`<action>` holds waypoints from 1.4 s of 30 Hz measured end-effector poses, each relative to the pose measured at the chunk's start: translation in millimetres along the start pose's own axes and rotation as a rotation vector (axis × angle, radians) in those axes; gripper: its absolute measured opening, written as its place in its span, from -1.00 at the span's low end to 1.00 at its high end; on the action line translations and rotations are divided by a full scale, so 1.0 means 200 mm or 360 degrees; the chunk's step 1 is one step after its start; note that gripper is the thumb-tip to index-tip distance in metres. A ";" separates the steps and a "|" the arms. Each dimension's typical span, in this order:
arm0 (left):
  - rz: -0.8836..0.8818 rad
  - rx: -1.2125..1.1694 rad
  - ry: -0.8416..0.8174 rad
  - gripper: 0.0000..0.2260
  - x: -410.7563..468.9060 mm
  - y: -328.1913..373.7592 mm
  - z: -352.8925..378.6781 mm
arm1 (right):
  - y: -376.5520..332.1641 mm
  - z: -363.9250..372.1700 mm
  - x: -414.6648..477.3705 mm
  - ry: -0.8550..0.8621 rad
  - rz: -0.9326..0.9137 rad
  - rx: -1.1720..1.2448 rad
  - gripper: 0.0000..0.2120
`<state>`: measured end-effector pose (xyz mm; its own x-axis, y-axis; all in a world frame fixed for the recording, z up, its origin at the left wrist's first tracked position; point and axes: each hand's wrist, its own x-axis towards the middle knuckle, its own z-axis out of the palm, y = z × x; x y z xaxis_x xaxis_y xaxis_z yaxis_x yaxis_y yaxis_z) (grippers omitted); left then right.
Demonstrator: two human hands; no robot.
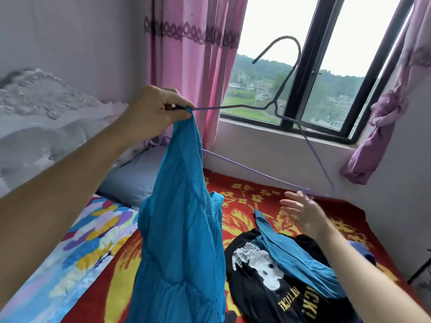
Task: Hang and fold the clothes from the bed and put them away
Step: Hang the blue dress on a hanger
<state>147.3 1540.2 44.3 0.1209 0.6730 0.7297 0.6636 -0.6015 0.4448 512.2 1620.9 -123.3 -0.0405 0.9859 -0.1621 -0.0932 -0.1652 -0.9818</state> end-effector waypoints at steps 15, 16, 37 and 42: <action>-0.0128 -0.0264 0.0198 -0.68 0.02 0.02 0.07 | 0.02 0.67 -0.03 -0.0406 0.0045 0.0623 -0.51; -0.0157 -0.0267 0.0226 -0.69 0.01 0.01 0.06 | -0.01 0.67 -0.04 -0.0470 0.0033 0.0689 -0.46; -0.0520 -0.0452 0.0335 -0.70 -0.25 -0.47 0.08 | -0.22 0.38 -0.19 0.0276 -0.0913 0.0692 -0.13; -0.0570 -0.0606 0.0328 -0.77 -0.26 -0.50 0.09 | -0.22 0.39 -0.19 0.0377 -0.1095 0.0604 -0.07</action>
<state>87.8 1573.6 -48.2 -0.2352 0.7886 0.5681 0.3188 -0.4896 0.8116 441.0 1588.3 -67.2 0.3555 0.8418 0.4062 -0.3528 0.5233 -0.7757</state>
